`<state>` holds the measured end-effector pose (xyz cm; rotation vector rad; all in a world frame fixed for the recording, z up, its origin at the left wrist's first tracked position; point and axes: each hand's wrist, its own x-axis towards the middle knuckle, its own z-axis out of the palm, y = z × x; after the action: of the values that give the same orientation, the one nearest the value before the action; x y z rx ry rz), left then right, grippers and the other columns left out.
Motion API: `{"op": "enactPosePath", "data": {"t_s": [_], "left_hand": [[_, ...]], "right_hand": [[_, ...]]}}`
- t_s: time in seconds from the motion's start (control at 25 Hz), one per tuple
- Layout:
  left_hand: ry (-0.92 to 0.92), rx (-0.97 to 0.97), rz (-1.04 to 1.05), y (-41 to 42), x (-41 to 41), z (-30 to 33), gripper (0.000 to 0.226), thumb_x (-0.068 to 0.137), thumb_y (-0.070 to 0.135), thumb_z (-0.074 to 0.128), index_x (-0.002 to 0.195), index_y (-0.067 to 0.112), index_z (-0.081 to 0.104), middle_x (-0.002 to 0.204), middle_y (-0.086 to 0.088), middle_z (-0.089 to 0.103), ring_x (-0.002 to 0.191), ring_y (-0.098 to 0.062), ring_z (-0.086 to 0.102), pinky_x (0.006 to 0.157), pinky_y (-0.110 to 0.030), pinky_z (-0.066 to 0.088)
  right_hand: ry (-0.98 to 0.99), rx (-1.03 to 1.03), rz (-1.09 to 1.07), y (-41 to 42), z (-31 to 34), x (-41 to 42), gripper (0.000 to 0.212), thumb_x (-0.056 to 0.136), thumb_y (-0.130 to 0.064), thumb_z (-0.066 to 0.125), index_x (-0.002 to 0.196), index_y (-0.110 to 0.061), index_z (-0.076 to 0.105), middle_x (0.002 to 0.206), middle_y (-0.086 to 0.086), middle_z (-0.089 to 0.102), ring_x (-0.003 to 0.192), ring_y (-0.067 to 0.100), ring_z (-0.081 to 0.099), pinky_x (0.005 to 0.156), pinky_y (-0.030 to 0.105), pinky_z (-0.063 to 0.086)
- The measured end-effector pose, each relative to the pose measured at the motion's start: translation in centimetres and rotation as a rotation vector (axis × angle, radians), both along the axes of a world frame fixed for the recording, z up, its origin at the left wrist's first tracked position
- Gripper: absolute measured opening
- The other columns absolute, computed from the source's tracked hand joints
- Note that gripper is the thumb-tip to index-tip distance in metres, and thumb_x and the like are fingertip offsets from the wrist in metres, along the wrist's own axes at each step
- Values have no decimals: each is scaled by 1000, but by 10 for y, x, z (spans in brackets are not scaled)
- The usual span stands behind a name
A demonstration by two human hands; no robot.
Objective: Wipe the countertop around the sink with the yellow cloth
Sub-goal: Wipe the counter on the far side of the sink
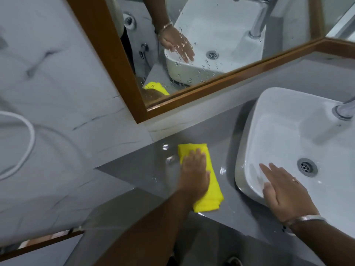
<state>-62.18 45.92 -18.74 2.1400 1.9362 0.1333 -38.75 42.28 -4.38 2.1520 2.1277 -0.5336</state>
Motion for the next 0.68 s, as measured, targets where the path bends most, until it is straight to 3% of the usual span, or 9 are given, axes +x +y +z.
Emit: {"op": "enactPosePath", "data": {"t_s": [0.08, 0.2, 0.28, 0.36, 0.44, 0.48, 0.52, 0.6, 0.68], "left_hand": [[-59, 33, 23, -5, -19, 1, 64, 86, 38, 40, 141, 7, 43, 147, -17, 45, 133, -38, 44, 112, -49, 29], [-83, 71, 598, -16, -95, 5, 64, 83, 35, 36, 136, -1, 44, 140, -26, 49, 126, -45, 46, 107, -55, 34], [-69, -19, 777, -22, -101, 19, 64, 83, 33, 32, 133, -5, 44, 138, -30, 47, 124, -48, 45, 103, -59, 36], [-120, -68, 582, -24, -68, 26, 66, 83, 35, 33, 135, -4, 45, 140, -30, 46, 127, -47, 45, 105, -59, 34], [-48, 11, 224, -29, -56, 4, 66, 84, 37, 36, 138, 0, 44, 143, -26, 45, 130, -44, 44, 109, -54, 31], [-19, 38, 164, -27, -70, -1, 66, 84, 38, 36, 139, 2, 43, 144, -25, 45, 130, -43, 44, 110, -53, 30], [-19, 55, 298, -26, -90, -2, 67, 85, 38, 36, 141, 1, 41, 144, -27, 44, 130, -44, 43, 110, -54, 30], [2, 32, 802, -29, -131, 3, 66, 89, 35, 38, 144, -1, 31, 148, -31, 35, 133, -49, 35, 110, -58, 26], [-5, -47, 1030, -32, -132, 16, 63, 95, 28, 42, 146, -4, 24, 153, -32, 24, 139, -50, 23, 113, -56, 19]], "right_hand": [[8, -3, 0, 1, 0, 1, 70, 80, -50, 12, 140, -24, 38, 148, 10, 41, 137, 32, 35, 112, 52, 30], [4, 15, 0, 0, 0, 0, 68, 81, -47, 15, 139, -22, 39, 147, 11, 42, 136, 33, 37, 111, 51, 32], [-9, 25, 7, 0, 2, 0, 67, 81, -45, 15, 139, -22, 39, 146, 12, 43, 135, 34, 38, 111, 50, 32], [-23, 30, 11, -1, 3, 0, 66, 81, -44, 16, 139, -22, 38, 146, 13, 43, 135, 35, 38, 110, 50, 33], [-22, 34, 11, -1, 2, 0, 66, 81, -44, 16, 140, -24, 36, 147, 12, 42, 136, 34, 36, 111, 49, 33], [-23, 36, 11, 0, 2, -1, 66, 80, -44, 16, 141, -25, 34, 148, 11, 40, 137, 33, 35, 111, 49, 32], [-23, 37, 9, 0, 2, 0, 66, 80, -44, 16, 141, -25, 33, 149, 11, 39, 137, 33, 34, 111, 49, 32], [-19, 54, 3, -2, 2, 0, 67, 80, -44, 15, 142, -25, 32, 150, 11, 38, 138, 33, 32, 111, 49, 31], [-23, 72, 2, -3, 2, 0, 68, 79, -43, 14, 142, -24, 32, 150, 11, 37, 138, 33, 32, 110, 49, 32]]}}
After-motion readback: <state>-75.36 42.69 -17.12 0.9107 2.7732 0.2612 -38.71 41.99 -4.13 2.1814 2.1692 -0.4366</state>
